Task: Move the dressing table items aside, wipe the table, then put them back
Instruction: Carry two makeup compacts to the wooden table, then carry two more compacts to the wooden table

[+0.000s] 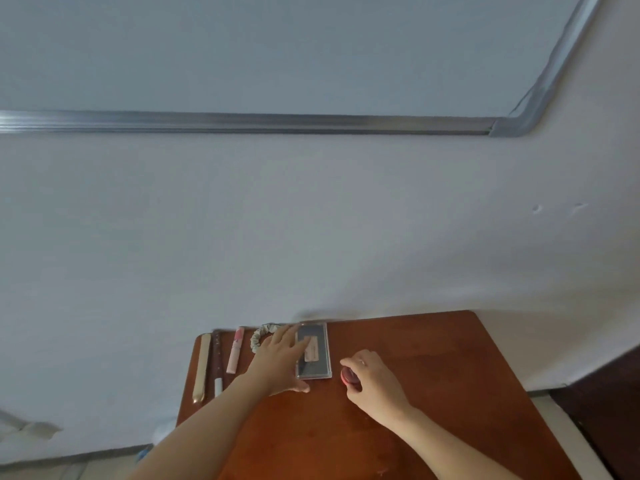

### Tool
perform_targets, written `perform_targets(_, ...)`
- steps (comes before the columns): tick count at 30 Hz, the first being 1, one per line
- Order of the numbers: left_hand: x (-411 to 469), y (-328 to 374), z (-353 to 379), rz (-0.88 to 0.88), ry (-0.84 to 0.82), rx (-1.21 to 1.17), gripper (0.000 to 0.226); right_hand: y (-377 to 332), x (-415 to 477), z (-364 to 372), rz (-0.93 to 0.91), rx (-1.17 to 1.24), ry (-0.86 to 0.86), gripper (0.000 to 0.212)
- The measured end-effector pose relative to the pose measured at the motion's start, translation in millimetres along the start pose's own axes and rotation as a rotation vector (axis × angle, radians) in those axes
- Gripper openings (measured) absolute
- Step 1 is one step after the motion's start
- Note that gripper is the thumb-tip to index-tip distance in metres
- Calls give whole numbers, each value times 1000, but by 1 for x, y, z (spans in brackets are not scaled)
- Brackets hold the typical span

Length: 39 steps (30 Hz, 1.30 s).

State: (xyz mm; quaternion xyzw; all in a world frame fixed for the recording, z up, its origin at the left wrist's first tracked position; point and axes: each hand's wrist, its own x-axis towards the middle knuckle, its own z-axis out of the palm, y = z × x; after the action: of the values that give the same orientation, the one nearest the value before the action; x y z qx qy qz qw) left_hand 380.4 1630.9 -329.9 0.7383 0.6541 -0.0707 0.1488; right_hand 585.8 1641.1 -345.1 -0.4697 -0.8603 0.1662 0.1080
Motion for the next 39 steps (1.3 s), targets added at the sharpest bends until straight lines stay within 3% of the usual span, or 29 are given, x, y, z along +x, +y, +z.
perform_targets(4, -48, -21, 24, -92, 289, -31, 40, -33, 7, 5, -33, -12, -100, 36)
perform_targets(6, -70, -36, 46, -149, 372, -58, 27, -51, 13, 15, -55, 3, -121, 38)
perform_targets(10, -107, -47, 72, -243, 302, -74, 44, -86, 22, 35, -125, 12, -161, 41)
perform_targets(19, -135, -43, 81, -241, 143, -54, 46, -117, 41, 52, -59, -211, -170, 40)
perform_targets(26, -137, -44, 76, -245, 91, -49, 46, -117, 35, 48, -27, -198, -177, 51)
perform_targets(31, -138, -47, 70, -257, 121, -88, 49, -107, 13, 34, 36, -182, -123, 49)
perform_targets(39, -125, -25, 62, -135, 151, -8, 51, -86, -62, 11, 248, -207, 17, 49)
